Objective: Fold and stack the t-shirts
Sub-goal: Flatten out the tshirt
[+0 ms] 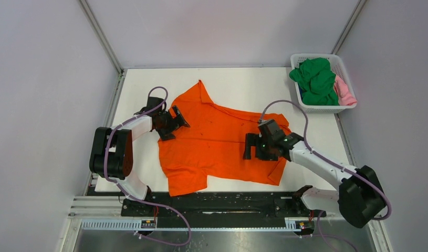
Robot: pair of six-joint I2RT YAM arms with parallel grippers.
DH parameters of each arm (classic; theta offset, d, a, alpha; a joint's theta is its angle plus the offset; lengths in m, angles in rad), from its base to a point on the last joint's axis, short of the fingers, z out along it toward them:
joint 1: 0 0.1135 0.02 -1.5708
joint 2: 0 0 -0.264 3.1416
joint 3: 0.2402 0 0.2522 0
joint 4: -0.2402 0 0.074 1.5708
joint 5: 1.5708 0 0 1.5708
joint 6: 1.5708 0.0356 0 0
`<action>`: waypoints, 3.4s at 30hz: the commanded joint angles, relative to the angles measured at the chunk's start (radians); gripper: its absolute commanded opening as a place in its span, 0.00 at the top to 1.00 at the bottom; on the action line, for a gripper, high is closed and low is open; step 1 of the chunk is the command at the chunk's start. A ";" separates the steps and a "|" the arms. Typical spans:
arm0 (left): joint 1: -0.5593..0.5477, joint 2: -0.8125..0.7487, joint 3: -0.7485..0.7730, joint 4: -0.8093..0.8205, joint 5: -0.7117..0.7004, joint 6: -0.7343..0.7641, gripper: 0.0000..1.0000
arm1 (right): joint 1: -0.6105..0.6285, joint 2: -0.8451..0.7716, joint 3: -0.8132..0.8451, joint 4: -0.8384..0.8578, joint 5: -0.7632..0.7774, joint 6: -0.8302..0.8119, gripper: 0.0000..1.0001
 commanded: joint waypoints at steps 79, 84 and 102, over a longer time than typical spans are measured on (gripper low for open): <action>0.025 -0.033 -0.032 -0.116 -0.134 0.055 0.01 | -0.324 0.751 0.572 0.542 0.458 0.378 0.01; 0.026 -0.038 -0.029 -0.118 -0.135 0.058 0.01 | -0.343 0.845 0.775 0.497 0.493 0.321 0.00; 0.025 -0.093 -0.020 -0.124 -0.119 0.042 0.01 | -0.283 0.694 0.672 0.375 0.158 0.035 0.01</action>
